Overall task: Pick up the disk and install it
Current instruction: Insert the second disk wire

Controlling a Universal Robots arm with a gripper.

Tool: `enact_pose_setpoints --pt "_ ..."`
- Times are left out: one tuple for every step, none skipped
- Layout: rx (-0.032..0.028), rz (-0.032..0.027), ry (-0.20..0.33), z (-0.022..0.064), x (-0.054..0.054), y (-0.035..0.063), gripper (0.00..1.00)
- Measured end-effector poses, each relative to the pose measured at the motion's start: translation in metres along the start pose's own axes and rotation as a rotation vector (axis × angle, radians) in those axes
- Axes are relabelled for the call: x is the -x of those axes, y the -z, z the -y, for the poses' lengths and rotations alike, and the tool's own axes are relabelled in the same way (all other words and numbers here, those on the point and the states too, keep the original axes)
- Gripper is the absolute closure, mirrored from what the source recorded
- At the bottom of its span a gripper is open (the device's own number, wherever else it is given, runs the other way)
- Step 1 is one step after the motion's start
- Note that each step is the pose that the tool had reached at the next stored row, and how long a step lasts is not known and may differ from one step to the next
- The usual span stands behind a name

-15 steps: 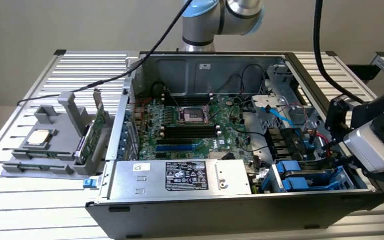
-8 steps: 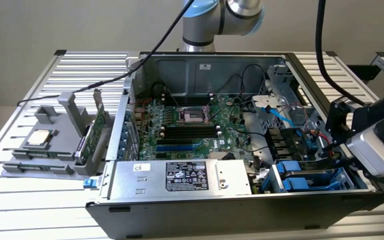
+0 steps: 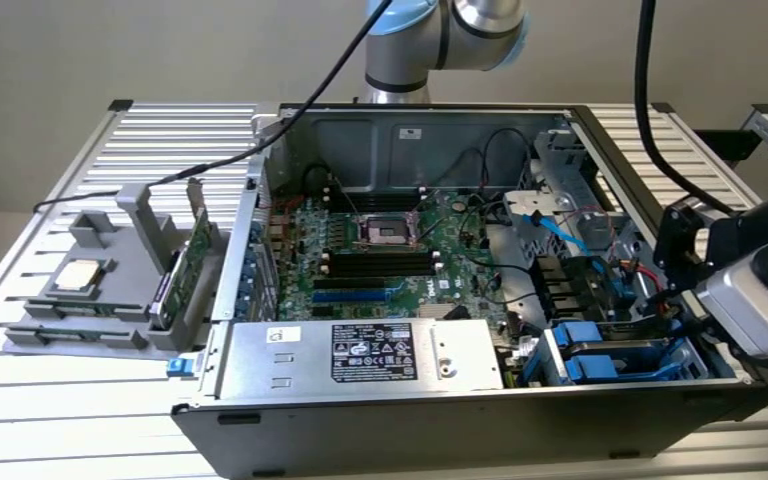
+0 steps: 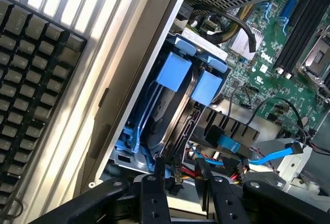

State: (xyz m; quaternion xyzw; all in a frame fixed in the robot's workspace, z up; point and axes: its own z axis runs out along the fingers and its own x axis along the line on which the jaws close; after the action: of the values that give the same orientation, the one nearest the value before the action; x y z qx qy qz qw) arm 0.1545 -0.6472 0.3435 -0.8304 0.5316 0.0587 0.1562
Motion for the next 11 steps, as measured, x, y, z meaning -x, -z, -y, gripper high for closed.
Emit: enact_pose_setpoints --pt "-0.0010 0.0002 0.000 0.0001 -0.0002 -0.0002 0.63" --pt "-0.0019 0.0003 0.001 0.0001 -0.0003 -0.0005 0.63" --pt "-0.0028 0.0001 0.001 0.0001 -0.0005 -0.0012 0.63" --pt "-0.0037 -0.0001 0.001 -0.0001 -0.0008 -0.0022 0.63" --pt "-0.0039 -0.0002 0.001 -0.0003 -0.0011 -0.0032 0.63" --pt "-0.0042 -0.0005 0.000 -0.0005 -0.0013 -0.0041 0.63" --pt "-0.0046 -0.0008 -0.002 -0.0008 -0.0015 -0.0049 0.63" --pt "-0.0050 -0.0011 -0.003 -0.0009 -0.0018 -0.0058 0.63" --pt "-0.0055 -0.0012 -0.004 -0.0011 -0.0020 -0.0066 0.63" --pt "-0.0058 -0.0016 -0.006 -0.0012 -0.0021 -0.0069 0.63" --pt "-0.0063 -0.0021 -0.008 -0.0012 -0.0021 -0.0070 0.63"
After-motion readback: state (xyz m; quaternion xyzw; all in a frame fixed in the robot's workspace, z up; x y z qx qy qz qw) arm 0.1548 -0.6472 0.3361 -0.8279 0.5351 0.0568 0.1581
